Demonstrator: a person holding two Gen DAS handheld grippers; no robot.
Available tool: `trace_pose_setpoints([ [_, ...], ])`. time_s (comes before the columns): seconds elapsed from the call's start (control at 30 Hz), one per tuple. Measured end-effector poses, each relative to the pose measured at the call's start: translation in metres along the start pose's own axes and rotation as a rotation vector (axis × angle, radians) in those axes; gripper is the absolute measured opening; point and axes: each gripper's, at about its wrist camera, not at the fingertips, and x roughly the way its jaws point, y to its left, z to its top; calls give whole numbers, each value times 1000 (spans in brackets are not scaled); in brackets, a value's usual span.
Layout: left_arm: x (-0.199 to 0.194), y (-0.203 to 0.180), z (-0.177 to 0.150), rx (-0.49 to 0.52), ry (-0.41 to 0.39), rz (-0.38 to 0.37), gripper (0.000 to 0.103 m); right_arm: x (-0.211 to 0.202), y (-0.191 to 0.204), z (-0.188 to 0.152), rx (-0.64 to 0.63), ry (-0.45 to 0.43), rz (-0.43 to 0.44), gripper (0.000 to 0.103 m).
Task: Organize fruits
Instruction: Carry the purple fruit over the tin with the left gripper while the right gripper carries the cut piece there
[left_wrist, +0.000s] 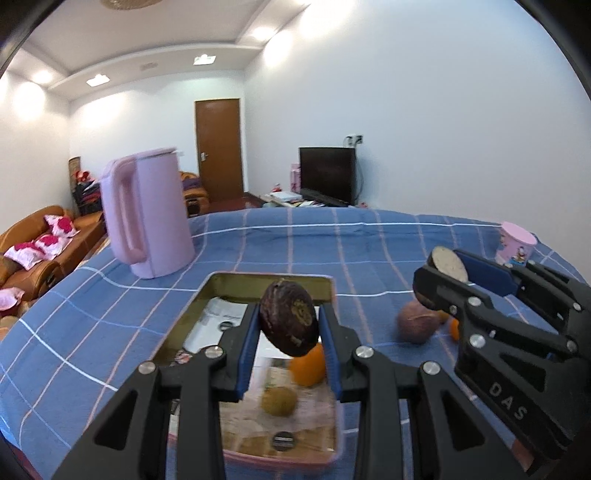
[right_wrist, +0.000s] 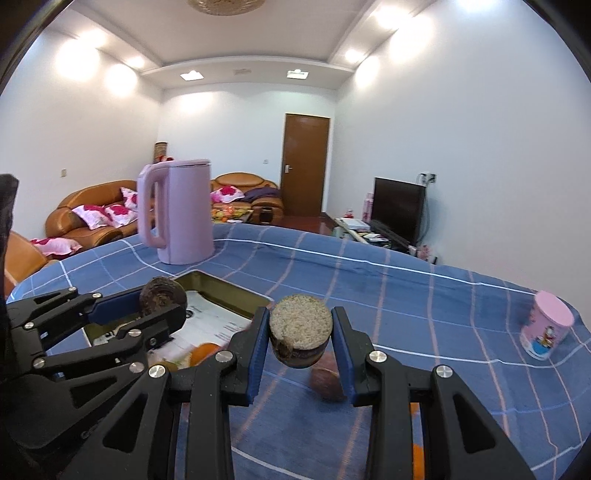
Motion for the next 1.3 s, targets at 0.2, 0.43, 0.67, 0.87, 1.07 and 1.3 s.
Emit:
trace_pose_setpoints([
  [0.2, 15, 23, 1, -34, 38, 28, 34, 22, 21, 5, -24, 23, 47, 36],
  [0.43, 33, 39, -4, -53, 93, 55, 34, 47, 35, 7, -25, 66, 94, 36],
  [0.67, 37, 44, -6, -50, 104, 64, 34, 62, 42, 8, -20, 100, 115, 36],
  [0.87, 43, 48, -6, -52, 129, 64, 34, 72, 44, 9, -15, 123, 127, 36],
  [1.07, 48, 48, -6, -45, 150, 57, 34, 78, 43, 7, -11, 149, 131, 36],
  [1.3, 53, 48, -6, -40, 179, 42, 34, 80, 42, 7, -11, 156, 132, 36],
])
